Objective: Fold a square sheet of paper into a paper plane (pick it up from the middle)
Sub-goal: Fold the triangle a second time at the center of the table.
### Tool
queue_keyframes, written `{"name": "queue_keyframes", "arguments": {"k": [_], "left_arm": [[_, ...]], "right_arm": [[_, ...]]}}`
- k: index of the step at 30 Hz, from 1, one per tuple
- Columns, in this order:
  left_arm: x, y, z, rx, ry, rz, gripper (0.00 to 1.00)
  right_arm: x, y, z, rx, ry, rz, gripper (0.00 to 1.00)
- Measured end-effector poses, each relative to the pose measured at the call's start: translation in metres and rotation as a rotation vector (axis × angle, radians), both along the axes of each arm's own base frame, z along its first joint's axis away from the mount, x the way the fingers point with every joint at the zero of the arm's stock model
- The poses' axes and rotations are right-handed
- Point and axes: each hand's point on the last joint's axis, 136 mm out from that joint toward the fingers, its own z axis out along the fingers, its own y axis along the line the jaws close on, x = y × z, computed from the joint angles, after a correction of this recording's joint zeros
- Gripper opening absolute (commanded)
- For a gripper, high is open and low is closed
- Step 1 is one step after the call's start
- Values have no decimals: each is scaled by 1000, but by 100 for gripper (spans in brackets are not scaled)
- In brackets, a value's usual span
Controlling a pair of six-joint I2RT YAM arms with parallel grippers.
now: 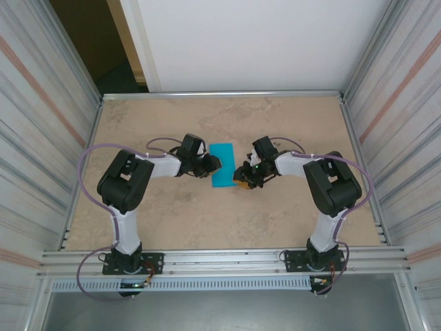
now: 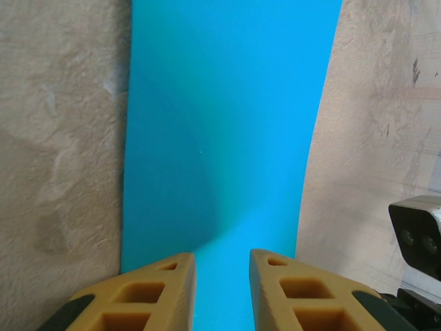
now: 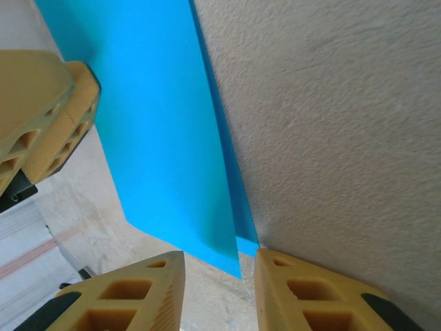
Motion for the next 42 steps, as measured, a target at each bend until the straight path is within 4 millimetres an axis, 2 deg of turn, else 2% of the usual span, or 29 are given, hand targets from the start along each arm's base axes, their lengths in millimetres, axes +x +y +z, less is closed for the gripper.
{"name": "queue_keyframes", "arguments": {"k": [16, 26, 31, 36, 42], "left_arm": [[1, 0, 0, -2, -1, 1, 28], [0, -1, 1, -9, 1, -2, 28], [-1, -2, 2, -22, 7, -13, 28], [5, -5, 10, -25, -21, -33, 25], [16, -11, 24, -31, -60, -48, 23]], "right_arm": [[16, 5, 3, 42, -20, -51, 21], [18, 4, 4, 54, -5, -70, 3], [17, 0, 3, 48, 9, -77, 0], [13, -8, 1, 30, 40, -85, 0], [9, -13, 9, 27, 37, -77, 0]]}}
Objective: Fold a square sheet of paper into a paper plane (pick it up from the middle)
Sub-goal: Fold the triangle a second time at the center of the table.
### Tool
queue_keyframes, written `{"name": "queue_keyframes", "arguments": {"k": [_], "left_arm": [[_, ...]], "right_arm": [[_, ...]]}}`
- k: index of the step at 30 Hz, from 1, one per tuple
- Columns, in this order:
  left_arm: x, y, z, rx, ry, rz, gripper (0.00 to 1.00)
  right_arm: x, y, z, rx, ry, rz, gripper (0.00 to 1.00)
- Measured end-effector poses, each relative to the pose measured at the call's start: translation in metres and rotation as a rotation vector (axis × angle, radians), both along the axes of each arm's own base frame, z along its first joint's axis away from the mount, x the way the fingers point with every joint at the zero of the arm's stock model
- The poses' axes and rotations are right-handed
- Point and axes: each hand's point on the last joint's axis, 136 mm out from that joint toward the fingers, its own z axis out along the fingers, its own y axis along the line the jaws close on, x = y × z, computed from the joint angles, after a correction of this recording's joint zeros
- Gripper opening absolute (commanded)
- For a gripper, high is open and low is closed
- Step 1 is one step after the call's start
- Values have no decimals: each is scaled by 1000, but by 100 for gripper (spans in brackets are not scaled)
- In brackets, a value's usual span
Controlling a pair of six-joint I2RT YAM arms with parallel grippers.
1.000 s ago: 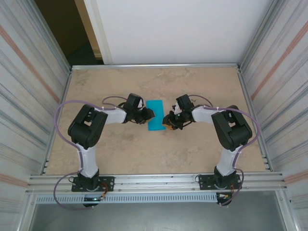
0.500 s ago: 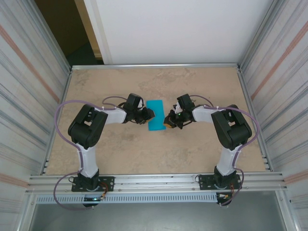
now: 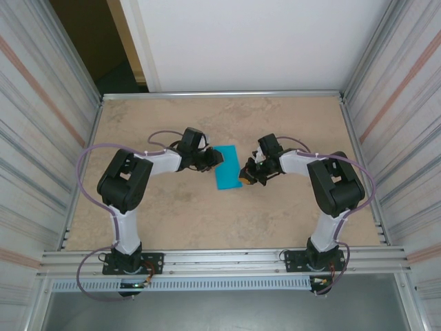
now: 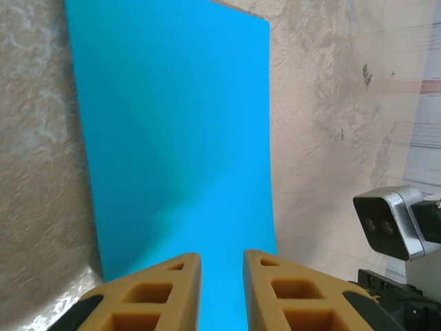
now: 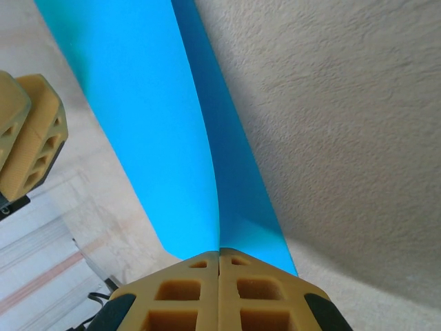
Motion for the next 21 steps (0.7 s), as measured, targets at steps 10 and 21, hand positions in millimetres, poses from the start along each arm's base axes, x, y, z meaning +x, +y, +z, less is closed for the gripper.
{"name": "queue_keyframes", "arguments": {"k": [10, 21], "left_arm": [[-4, 3, -25, 43, 73, -13, 23], [-4, 4, -25, 45, 77, -13, 22]], "right_arm": [[-5, 1, 2, 9, 22, 10, 0], [6, 32, 25, 43, -54, 85, 0]]}}
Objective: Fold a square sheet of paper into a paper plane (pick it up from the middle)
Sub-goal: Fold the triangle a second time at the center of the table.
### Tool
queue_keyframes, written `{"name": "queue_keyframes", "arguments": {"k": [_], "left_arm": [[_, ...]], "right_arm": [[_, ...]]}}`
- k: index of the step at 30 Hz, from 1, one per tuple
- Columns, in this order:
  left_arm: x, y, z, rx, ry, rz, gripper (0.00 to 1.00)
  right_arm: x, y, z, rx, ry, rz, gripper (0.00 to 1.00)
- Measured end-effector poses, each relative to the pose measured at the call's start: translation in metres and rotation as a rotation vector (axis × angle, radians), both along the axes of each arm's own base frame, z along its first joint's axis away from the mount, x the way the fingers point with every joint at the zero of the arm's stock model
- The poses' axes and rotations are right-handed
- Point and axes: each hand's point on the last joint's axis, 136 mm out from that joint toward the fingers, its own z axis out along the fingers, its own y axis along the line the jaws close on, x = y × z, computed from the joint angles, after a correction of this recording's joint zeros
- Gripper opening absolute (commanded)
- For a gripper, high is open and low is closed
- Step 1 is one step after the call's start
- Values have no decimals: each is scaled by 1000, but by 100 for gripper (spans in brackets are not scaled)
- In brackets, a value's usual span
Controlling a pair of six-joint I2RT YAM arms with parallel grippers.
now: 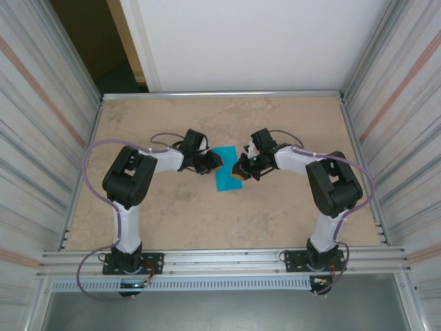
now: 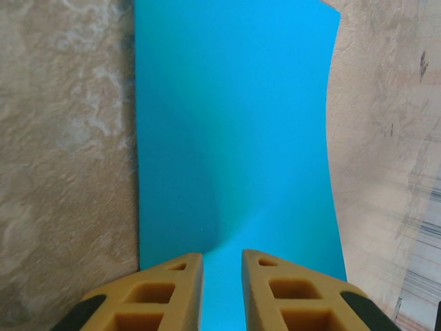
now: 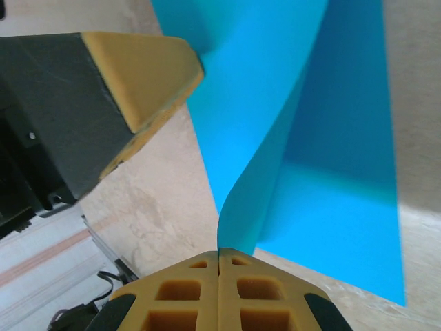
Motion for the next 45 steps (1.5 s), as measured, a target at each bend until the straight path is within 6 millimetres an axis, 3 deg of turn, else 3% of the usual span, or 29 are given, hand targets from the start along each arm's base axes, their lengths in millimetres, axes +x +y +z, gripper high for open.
{"name": "queue_keyframes", "arguments": {"k": [20, 31, 39, 45], "left_arm": [[-1, 4, -5, 18, -2, 10, 10], [0, 3, -1, 9, -9, 3, 12], [20, 3, 21, 28, -76, -11, 12], [16, 7, 11, 56, -45, -7, 11]], "right_arm": [[24, 25, -12, 18, -42, 5, 0], [27, 23, -18, -2, -44, -8, 0], [27, 22, -19, -6, -44, -10, 0], [28, 23, -18, 0, -49, -9, 0]]}}
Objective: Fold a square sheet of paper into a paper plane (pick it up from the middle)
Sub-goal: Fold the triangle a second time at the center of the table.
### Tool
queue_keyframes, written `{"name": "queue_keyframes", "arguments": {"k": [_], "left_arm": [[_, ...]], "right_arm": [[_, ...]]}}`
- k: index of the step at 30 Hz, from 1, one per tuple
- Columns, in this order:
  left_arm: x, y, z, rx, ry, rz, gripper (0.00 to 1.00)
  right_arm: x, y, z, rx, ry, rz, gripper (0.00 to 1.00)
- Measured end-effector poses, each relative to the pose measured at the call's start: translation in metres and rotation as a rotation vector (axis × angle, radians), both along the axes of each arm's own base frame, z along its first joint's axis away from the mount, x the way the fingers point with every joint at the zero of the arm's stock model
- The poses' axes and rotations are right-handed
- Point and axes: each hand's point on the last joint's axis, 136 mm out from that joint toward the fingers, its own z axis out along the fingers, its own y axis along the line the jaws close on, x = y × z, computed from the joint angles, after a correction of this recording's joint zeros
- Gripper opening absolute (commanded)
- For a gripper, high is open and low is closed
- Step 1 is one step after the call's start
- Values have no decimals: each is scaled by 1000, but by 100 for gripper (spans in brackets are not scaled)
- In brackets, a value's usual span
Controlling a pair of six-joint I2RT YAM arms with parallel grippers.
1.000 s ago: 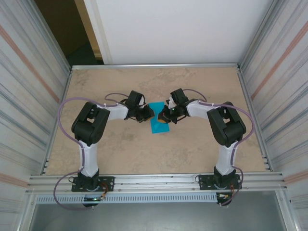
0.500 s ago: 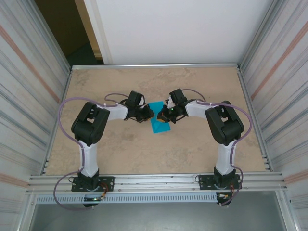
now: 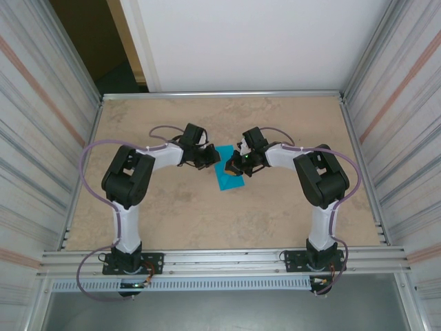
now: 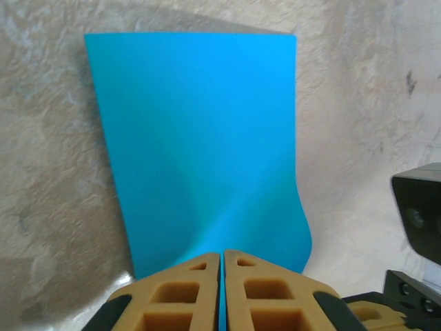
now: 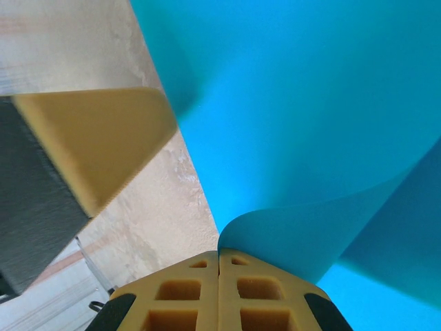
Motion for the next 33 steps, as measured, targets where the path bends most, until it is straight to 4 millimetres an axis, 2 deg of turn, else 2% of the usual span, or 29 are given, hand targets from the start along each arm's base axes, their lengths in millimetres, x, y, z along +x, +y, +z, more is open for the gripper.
{"name": "queue_keyframes", "arguments": {"k": [6, 24, 33], "left_arm": [[-5, 3, -15, 21, 40, 0, 10], [-5, 3, -15, 22, 38, -2, 10], [-5, 3, -15, 22, 38, -2, 10]], "right_arm": [[4, 5, 3, 21, -24, 4, 0], [8, 7, -9, 24, -12, -15, 0], [10, 9, -8, 29, -20, -14, 0]]}}
